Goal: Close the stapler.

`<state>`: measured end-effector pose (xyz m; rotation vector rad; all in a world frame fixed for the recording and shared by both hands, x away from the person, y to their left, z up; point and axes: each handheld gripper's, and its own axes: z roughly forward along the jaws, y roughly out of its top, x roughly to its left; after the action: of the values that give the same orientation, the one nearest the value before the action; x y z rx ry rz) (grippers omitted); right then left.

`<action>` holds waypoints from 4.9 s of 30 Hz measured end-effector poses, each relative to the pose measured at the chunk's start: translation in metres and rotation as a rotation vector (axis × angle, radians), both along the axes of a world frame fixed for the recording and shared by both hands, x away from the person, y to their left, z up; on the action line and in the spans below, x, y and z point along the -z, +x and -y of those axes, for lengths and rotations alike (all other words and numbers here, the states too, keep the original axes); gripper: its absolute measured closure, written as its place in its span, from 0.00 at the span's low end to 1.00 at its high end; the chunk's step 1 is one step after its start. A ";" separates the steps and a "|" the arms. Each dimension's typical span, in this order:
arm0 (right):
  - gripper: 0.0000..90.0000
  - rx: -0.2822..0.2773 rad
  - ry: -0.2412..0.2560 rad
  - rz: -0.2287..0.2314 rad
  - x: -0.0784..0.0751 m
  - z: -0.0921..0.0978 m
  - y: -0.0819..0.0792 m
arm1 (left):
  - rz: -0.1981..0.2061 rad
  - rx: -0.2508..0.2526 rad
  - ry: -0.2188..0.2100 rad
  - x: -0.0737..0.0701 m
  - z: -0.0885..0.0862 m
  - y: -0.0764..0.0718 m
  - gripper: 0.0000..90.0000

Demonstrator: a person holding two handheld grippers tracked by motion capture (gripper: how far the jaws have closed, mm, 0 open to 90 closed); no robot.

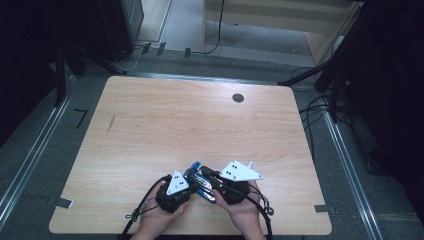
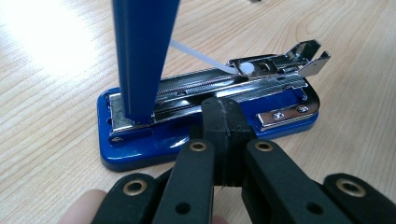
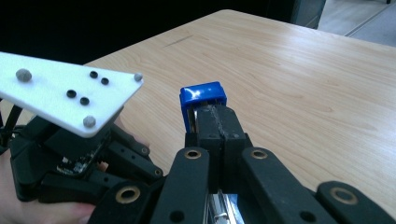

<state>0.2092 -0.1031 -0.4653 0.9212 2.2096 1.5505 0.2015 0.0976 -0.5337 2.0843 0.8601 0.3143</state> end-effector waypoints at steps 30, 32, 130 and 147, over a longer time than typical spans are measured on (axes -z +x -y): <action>1.00 -0.031 -0.015 0.025 -0.006 -0.026 0.018 | 0.004 0.000 -0.003 0.000 0.001 0.000 1.00; 1.00 -0.036 -0.012 0.023 -0.006 -0.027 0.020 | 0.004 0.000 -0.002 0.000 0.001 0.000 1.00; 1.00 -0.120 -0.192 -0.128 0.041 -0.088 0.068 | -0.004 0.015 0.001 0.000 -0.001 0.001 1.00; 1.00 -0.109 -0.206 -0.154 0.041 -0.088 0.070 | -0.008 0.015 -0.003 0.000 -0.001 0.002 1.00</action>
<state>0.2793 -0.0147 -0.5067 0.8964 2.5100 1.3017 0.2031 0.0987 -0.5336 2.0899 0.8489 0.2967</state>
